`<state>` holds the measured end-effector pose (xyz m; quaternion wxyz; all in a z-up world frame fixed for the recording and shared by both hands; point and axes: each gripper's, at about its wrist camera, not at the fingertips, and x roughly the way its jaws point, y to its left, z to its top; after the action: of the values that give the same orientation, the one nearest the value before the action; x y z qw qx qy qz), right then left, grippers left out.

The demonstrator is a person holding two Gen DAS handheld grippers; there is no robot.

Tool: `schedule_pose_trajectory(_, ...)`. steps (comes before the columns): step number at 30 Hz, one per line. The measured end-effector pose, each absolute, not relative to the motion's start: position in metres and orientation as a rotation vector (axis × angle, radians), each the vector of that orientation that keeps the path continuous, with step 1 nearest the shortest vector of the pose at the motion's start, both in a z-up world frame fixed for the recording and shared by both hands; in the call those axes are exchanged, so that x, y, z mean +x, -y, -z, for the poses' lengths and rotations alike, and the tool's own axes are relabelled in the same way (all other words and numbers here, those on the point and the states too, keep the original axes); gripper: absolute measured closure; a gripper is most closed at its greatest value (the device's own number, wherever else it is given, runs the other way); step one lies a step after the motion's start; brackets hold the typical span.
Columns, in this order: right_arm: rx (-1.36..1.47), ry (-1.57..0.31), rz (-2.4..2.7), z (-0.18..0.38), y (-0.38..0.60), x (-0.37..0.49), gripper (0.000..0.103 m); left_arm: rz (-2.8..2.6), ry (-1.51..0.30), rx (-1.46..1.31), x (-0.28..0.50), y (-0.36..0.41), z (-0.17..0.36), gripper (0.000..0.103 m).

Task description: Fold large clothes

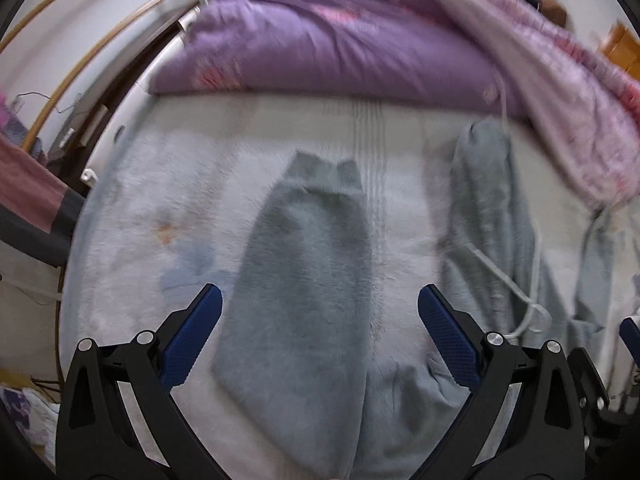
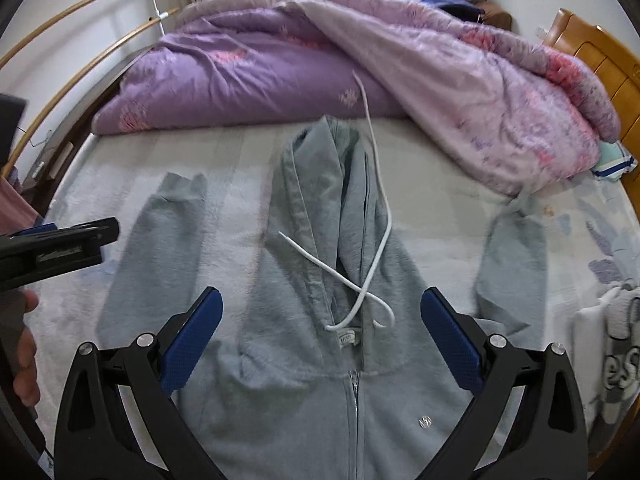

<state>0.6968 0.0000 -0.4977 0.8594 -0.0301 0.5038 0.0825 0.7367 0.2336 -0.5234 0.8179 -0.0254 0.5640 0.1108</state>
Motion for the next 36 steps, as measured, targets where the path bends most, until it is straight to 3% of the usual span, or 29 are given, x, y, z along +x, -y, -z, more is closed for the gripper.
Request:
schedule_pose_trajectory(12,0.004,-1.151,-0.111,0.587,0.022,0.715,0.008,-0.268,-1.299,0.057,0.817,-0.216,0.649,0.007)
schedule_pose_trajectory(13,0.01,-1.155,-0.106,0.591,0.024,0.715,0.008,-0.274,-1.296,0.066,0.82,-0.217,0.655,0.011)
schedule_pose_trajectory(14,0.019,-1.16,-0.103,0.595,0.026,0.716,0.008,-0.271,-1.297,0.069,0.824,-0.219,0.66,0.029)
schedule_pose_trajectory(15,0.029,-1.167,-0.1,0.6,0.03,0.715,0.008,-0.262,-1.304,0.058,0.827,-0.221,0.666,0.04)
schedule_pose_trajectory(19,0.043,-1.19,-0.105,0.612,0.036,0.709,0.008,-0.252,-1.3,-0.03,0.836,-0.237,0.677,0.041)
schedule_pose_trajectory(20,0.055,-1.198,-0.116,0.615,0.038,0.706,0.008,-0.245,-1.29,-0.037,0.837,-0.24,0.678,0.047)
schedule_pose_trajectory(23,0.075,-1.211,-0.15,0.615,0.036,0.698,0.008,-0.242,-1.258,-0.028,0.834,-0.251,0.674,0.098)
schedule_pose_trajectory(27,0.102,-1.236,-0.218,0.614,0.029,0.682,0.009,-0.24,-1.224,-0.141,0.814,-0.288,0.649,0.098)
schedule_pose_trajectory(31,0.105,-1.262,-0.285,0.611,0.015,0.662,0.028,-0.262,-1.12,-0.161,0.769,-0.317,0.59,0.098)
schedule_pose_trajectory(36,0.191,-1.305,-0.456,0.609,-0.012,0.635,0.066,-0.263,-0.976,-0.233,0.683,-0.343,0.496,0.098)
